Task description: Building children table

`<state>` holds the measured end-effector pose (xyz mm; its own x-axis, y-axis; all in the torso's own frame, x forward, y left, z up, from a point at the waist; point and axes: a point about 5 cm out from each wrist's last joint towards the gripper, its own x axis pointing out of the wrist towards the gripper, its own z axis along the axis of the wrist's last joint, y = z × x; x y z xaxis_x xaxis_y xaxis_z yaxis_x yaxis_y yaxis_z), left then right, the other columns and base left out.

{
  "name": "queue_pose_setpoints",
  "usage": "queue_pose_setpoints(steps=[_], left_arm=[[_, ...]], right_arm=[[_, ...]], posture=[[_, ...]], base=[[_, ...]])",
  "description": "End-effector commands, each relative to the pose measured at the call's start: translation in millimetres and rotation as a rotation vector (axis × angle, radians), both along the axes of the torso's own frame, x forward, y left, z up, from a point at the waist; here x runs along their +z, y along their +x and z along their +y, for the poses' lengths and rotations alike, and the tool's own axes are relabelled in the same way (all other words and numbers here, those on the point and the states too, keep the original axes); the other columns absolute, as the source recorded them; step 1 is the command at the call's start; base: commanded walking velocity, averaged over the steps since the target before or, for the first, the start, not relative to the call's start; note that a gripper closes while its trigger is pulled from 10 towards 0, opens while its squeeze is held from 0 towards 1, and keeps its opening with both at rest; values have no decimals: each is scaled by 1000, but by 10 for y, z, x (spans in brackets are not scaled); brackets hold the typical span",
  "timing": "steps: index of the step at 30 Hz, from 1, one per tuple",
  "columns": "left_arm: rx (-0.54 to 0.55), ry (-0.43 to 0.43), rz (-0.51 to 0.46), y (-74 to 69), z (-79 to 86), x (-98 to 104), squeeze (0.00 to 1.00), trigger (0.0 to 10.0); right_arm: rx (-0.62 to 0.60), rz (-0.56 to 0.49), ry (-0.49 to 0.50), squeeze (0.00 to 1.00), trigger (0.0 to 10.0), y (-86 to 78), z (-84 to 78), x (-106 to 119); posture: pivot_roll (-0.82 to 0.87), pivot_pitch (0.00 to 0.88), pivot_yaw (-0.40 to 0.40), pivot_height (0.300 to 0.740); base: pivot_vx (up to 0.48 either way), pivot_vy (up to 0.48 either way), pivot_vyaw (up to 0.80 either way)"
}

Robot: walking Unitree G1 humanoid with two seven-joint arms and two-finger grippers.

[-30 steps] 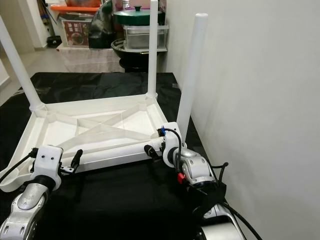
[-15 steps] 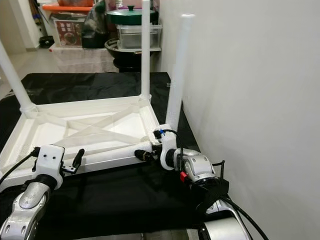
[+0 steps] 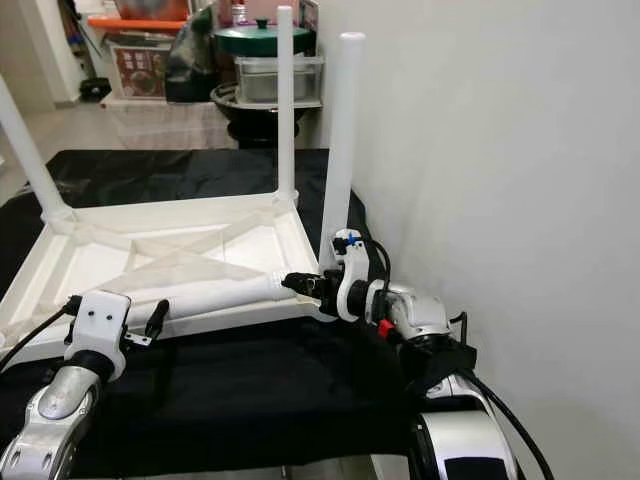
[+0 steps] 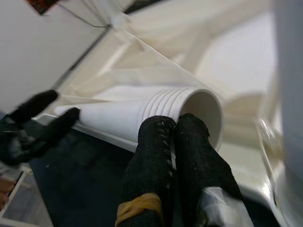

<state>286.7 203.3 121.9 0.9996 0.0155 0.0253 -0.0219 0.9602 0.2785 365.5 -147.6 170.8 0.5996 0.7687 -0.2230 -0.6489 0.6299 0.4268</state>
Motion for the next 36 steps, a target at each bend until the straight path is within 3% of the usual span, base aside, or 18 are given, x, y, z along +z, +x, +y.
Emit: queue_pose_setpoints(steps=[1, 5, 6, 8, 9, 13, 15, 16, 24, 25, 26, 36], left_arm=[[0, 18, 34, 5, 20, -57, 0, 10000], [-3, 17, 35, 8, 5, -64, 0, 10000], [-4, 17, 36, 9, 2, -67, 0, 10000], [-4, 18, 37, 10, 0, -68, 0, 10000], [-5, 19, 37, 10, -1, -68, 0, 10000], [-3, 21, 38, 11, 7, -73, 0, 10000], [-3, 23, 38, 12, 6, -75, 0, 10000], [-3, 23, 38, 10, 3, -76, 0, 10000], [-2, 24, 41, 1, 3, -89, 0, 10000], [-2, 24, 41, 0, 2, -91, 0, 10000], [-3, 23, 42, -1, -2, -94, 0, 10000], [-9, 22, 40, 12, -29, -93, 0, 10000]], right_arm=[[62, -18, 36, 0, 0, -32, 64, 64], [138, -36, 54, 0, 0, -108, 66, 91], [185, -40, 52, 0, 4588, -157, 75, 79], [216, -40, 52, 0, 4588, -184, 81, 68], [249, -42, 46, 0, 10000, -216, 90, 54], [303, -69, 33, 0, 10000, -265, 120, 51], [304, -90, 15, 890, 10000, -260, 134, 59], [301, -95, 16, 1000, 10000, -256, 138, 63], [339, -109, 50, 1000, 10000, -307, 155, 138], [347, -104, 55, 635, 10000, -319, 156, 143], [358, -102, 55, 0, 10000, -334, 167, 138], [475, -54, 58, 0, 10000, -494, 375, 9]], posture=[[91, 0, -57, 740], [90, 0, -56, 740], [90, 0, -57, 740], [90, 0, -57, 740], [90, 0, -58, 740], [89, 0, -59, 740], [90, 0, -60, 740], [91, 0, -61, 740], [92, 0, -63, 740], [92, 0, -63, 740], [92, 0, -63, 740], [87, 0, -62, 740]], base=[[0, 0, 0], [0, 0, 0], [0, 0, 0], [0, 0, 0], [0, 0, 0], [0, 0, 0], [0, 0, 0], [0, 0, 0], [0, 0, 0], [0, 0, 0], [0, 0, 0], [0, 0, 0]])
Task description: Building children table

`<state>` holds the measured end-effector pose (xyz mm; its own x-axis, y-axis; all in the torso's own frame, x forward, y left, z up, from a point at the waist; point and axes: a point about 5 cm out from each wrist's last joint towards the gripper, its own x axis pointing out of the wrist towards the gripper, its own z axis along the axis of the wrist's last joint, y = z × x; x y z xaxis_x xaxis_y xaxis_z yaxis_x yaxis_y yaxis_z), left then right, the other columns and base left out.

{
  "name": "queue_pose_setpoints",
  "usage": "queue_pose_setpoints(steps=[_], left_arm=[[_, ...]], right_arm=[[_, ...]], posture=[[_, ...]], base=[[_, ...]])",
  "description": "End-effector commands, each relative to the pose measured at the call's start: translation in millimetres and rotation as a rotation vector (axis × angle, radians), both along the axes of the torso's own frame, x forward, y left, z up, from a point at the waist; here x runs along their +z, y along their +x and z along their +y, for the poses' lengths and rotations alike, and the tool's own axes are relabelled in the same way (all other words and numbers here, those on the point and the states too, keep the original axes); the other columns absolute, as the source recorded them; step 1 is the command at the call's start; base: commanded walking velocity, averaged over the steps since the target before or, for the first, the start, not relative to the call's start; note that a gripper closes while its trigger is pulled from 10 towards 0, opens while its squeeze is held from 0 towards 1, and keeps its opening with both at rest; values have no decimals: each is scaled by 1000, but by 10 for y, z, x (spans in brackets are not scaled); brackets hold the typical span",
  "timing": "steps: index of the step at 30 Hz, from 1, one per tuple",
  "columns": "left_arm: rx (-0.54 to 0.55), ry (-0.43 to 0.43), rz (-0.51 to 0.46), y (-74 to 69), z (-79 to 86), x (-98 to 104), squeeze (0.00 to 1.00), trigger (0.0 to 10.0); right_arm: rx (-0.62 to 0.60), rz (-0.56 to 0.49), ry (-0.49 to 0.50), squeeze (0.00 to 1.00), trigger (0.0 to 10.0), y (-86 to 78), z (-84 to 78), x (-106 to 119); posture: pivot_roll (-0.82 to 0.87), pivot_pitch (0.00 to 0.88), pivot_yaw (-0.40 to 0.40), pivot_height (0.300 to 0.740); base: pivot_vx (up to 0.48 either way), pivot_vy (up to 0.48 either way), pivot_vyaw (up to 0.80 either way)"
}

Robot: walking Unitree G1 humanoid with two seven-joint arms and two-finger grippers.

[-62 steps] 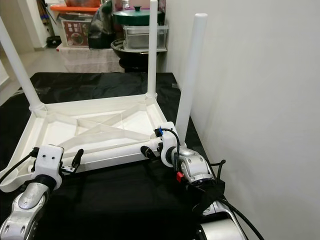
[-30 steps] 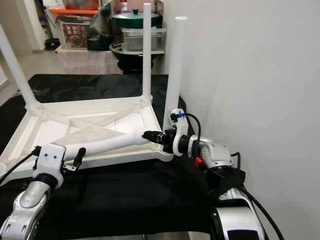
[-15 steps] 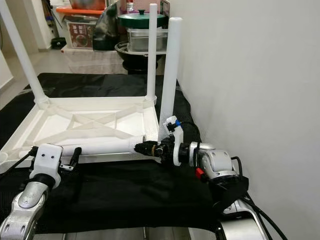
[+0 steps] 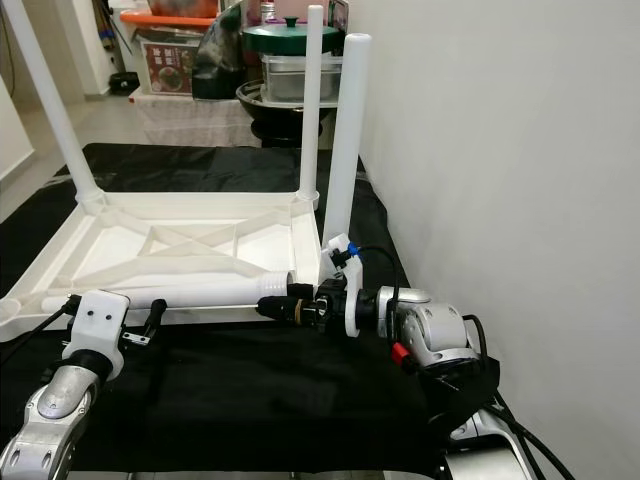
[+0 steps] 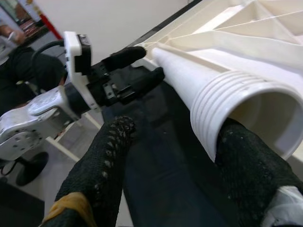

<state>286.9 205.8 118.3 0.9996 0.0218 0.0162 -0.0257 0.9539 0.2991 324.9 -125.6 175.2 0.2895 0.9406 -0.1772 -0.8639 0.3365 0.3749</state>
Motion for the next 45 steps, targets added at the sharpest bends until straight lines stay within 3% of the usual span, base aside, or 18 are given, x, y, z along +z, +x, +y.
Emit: queue_pose_setpoints(steps=[1, 6, 7, 20, 21, 23, 24, 28, 35, 41, 43, 45], left_arm=[[-16, 0, 30, 11, -53, -56, 0, 10000], [-16, 1, 30, 11, -54, -57, 0, 10000], [-17, 0, 30, 12, -55, -57, 0, 10000], [-14, 0, 32, 1, -65, -74, 0, 10000], [-14, 0, 32, 2, -67, -75, 0, 10000], [-14, 0, 32, 3, -69, -74, 0, 10000], [-15, 1, 31, 5, -71, -73, 0, 10000], [-16, 2, 30, 9, -70, -73, 0, 10000], [-20, 7, 29, 18, -68, -71, 0, 10000], [-23, 11, 29, 24, -66, -68, 0, 10000], [-27, 11, 29, 28, -72, -65, 0, 10000], [-27, 11, 29, 28, -72, -65, 0, 10000]], right_arm=[[124, 38, 42, 0, 10000, -117, 212, -47], [151, 51, 31, 0, 10000, -142, 327, -74], [107, 71, 46, 0, 10000, -70, 378, -54], [10, 53, 26, 0, 10000, 47, 474, 11], [-6, 49, 4, 0, 1255, 58, 478, -2], [-16, 46, -10, 0, 1255, 65, 479, -11], [-32, 62, -31, 0, 0, 74, 473, -38], [-88, 106, -69, 0, 0, 88, 464, -138], [-54, 90, 21, 0, 0, 28, 411, -22], [-41, 51, 140, 0, 0, 67, 190, 213], [-70, 1, 285, 0, 0, 128, -62, 456], [-70, 1, 285, 0, 0, 128, -62, 456]], posture=[[89, 0, -62, 740], [89, 0, -62, 740], [89, 0, -62, 740], [96, 0, -71, 740], [96, 0, -71, 740], [96, 0, -71, 740], [96, 0, -71, 740], [92, 0, -66, 740], [91, 0, -60, 740], [92, 0, -59, 740], [88, 0, -54, 740], [88, 0, -54, 740]], base=[[0, 0, 0], [0, 0, 0], [0, 0, 0], [0, 0, 0], [0, 0, 0], [0, 0, 0], [0, 0, 0], [0, 0, 0], [0, 0, 0], [0, 0, 0], [0, 0, 0], [0, 0, 0]])
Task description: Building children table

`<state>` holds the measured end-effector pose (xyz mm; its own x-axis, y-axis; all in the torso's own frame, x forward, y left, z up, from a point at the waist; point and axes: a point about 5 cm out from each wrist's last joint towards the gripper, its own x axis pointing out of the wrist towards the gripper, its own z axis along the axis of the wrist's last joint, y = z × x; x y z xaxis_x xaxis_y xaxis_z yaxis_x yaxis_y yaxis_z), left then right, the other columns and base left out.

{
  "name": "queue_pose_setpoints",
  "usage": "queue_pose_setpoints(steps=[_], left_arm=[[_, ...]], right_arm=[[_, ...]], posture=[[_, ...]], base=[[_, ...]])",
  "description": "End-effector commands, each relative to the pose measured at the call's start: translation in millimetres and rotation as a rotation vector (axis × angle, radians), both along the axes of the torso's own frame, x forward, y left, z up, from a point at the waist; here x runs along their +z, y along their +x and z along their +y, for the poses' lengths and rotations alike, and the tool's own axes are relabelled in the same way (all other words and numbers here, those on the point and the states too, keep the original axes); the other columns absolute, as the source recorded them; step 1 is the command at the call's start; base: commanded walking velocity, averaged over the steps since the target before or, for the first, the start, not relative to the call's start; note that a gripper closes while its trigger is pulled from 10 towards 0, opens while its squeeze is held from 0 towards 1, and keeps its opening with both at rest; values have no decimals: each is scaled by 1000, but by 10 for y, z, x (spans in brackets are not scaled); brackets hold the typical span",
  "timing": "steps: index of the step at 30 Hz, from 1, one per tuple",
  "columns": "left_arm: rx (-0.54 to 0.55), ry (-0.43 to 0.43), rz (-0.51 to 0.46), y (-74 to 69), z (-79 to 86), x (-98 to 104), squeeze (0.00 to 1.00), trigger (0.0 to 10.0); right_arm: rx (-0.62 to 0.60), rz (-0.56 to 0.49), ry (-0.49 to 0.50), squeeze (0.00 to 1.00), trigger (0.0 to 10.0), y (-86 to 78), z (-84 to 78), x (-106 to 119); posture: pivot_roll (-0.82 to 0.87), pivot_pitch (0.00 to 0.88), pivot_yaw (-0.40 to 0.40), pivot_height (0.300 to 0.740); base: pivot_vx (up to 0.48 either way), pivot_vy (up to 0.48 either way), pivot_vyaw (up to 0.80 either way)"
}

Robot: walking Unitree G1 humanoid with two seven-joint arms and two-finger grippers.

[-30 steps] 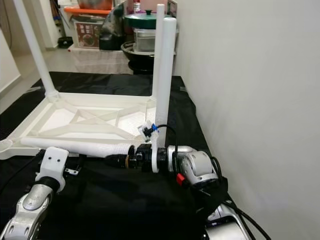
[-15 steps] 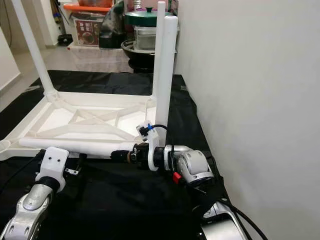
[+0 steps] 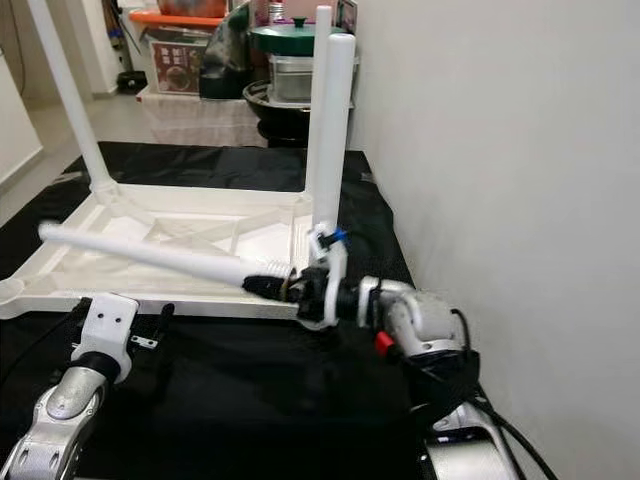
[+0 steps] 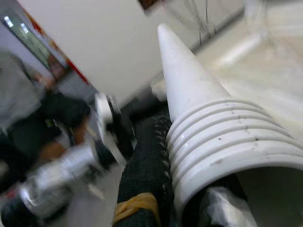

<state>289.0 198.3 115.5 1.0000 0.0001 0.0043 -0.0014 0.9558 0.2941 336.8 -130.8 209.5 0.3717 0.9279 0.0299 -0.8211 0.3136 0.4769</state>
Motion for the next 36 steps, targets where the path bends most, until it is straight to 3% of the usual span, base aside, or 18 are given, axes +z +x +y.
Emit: queue_pose_setpoints(steps=[1, 8, 10, 13, 14, 15, 20, 21, 23, 27, 29, 32, 35, 36], left_arm=[[-7, 17, 18, 6, -2, -40, 0, 10000], [-51, -23, 17, 7, -57, -17, 0, 10000], [-117, -201, -28, -11, -121, 103, 0, 10000], [-315, -462, -137, -95, -300, 421, 0, 10000], [-315, -462, -137, -95, -300, 421, 0, 10000], [-399, -548, -166, -130, -377, 540, 0, 10000], [-436, -570, -195, -143, -411, 605, 0, 10000], [-425, -629, -190, -122, -395, 608, 0, 10000], [-418, -728, -188, -110, -370, 622, 0, 10000], [-428, -790, -188, -120, -354, 643, 0, 10000], [-439, -896, -195, -128, -317, 682, 0, 10000], [-445, -947, -197, -132, -296, 699, 0, 10000], [-470, -1172, -224, -130, -208, 772, 0, 10000], [-470, -1172, -224, -130, -208, 772, 0, 10000]], right_arm=[[5, -43, 98, 0, 0, 21, -67, 173], [-86, -30, 147, 0, 0, 69, -86, 134], [-114, -8, 179, 0, 0, 67, -19, 82], [-115, 29, 227, 0, 0, 11, 78, 6], [-115, 29, 227, 0, 0, 11, 78, 6], [-134, 58, 245, 0, 0, 7, 112, -46], [-169, 86, 253, 0, 0, 26, 129, -98], [-228, 116, 306, 0, 0, 86, 105, -89], [-235, 121, 358, 0, 0, 93, 89, -48], [-227, 115, 378, 0, 0, 73, 90, -25], [-161, 115, 364, 0, 0, -44, 132, -79], [-129, 118, 352, 0, 0, -106, 150, -120], [-36, 142, 299, 0, 0, -300, 201, -270], [-36, 142, 299, 0, 0, -300, 201, -270]], posture=[[87, 0, -53, 740], [87, 0, -49, 740], [100, 0, -51, 740], [102, 0, -51, 740], [102, 0, -51, 740], [102, 0, -48, 740], [101, 0, -46, 740], [96, 0, -44, 740], [94, 0, -45, 740], [94, 0, -45, 740], [92, 0, -47, 740], [92, 0, -47, 740], [86, 0, -47, 740], [86, 0, -47, 740]], base=[[0, 0, 0], [0, 0, 0], [0, 0, 0], [0, 0, 0], [0, 0, 0], [0, 0, 0], [0, 0, 0], [0, 0, 0], [0, 0, 0], [0, 0, 0], [0, 0, 0], [0, 0, 0], [0, 0, 0], [0, 0, 0]])
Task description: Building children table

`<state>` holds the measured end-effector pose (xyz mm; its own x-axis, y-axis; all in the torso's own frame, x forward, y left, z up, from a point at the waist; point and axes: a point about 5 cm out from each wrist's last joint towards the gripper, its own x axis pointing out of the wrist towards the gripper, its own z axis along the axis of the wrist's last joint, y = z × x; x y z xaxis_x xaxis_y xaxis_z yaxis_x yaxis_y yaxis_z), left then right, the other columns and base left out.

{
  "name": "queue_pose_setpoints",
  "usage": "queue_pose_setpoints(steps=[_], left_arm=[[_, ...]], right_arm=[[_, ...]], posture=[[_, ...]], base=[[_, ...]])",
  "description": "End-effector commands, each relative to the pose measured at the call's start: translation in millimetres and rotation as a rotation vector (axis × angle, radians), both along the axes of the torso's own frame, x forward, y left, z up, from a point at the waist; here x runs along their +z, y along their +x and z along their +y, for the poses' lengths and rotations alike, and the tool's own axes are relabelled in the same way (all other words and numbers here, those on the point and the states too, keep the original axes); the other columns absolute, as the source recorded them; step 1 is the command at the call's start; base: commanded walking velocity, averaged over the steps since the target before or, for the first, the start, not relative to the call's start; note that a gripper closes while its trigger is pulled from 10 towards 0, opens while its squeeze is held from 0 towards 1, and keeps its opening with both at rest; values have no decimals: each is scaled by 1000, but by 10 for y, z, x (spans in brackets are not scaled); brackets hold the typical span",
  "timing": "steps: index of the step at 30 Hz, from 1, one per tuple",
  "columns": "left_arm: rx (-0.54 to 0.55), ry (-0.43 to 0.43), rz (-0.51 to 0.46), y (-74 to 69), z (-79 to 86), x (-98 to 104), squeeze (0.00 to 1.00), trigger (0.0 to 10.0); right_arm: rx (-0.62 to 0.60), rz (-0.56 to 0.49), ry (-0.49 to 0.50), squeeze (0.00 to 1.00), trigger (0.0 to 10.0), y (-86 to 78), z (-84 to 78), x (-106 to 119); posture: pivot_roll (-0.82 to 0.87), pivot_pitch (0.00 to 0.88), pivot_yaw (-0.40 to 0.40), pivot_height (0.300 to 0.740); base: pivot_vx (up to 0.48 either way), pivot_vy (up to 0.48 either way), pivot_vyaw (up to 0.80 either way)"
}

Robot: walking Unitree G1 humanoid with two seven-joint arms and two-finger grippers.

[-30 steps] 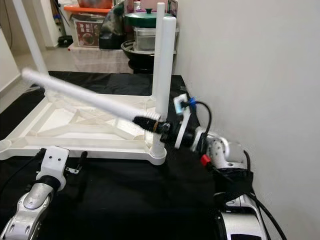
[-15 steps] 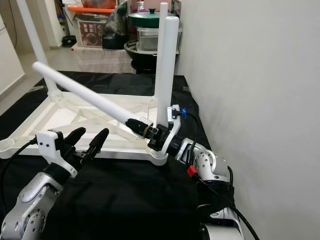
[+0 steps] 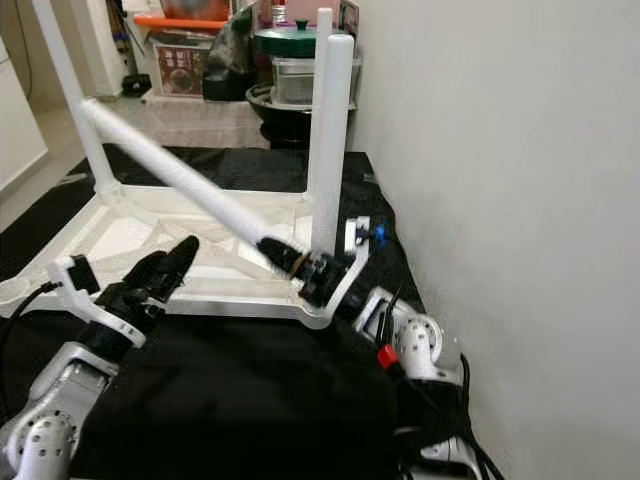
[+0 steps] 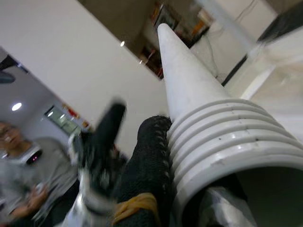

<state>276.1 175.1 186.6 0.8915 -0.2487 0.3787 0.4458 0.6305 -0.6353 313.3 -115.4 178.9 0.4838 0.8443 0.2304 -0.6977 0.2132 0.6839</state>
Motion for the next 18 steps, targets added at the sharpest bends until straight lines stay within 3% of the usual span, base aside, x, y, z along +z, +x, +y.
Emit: queue_pose_setpoints(steps=[1, 7, 13, 18], left_arm=[[-35, -137, -15, -3, 36, 89, 0, 10000], [-122, -262, -35, -37, 62, 164, 0, 10000], [-128, -293, -24, -65, 157, 148, 0, 10000], [-185, -297, -31, -111, 114, 195, 0, 10000]], right_arm=[[82, -31, -17, 0, 0, -108, 63, 0], [129, -13, -57, 0, 0, -193, 55, -108], [172, -31, -87, 0, 0, -273, -60, -118], [73, -43, -93, 0, 0, -136, -269, -46]], posture=[[82, 0, -46, 740], [85, 0, -47, 740], [83, 0, -52, 740], [81, 0, -52, 740]], base=[[0, 0, 0], [0, 0, 0], [0, 0, 0], [0, 0, 0]])
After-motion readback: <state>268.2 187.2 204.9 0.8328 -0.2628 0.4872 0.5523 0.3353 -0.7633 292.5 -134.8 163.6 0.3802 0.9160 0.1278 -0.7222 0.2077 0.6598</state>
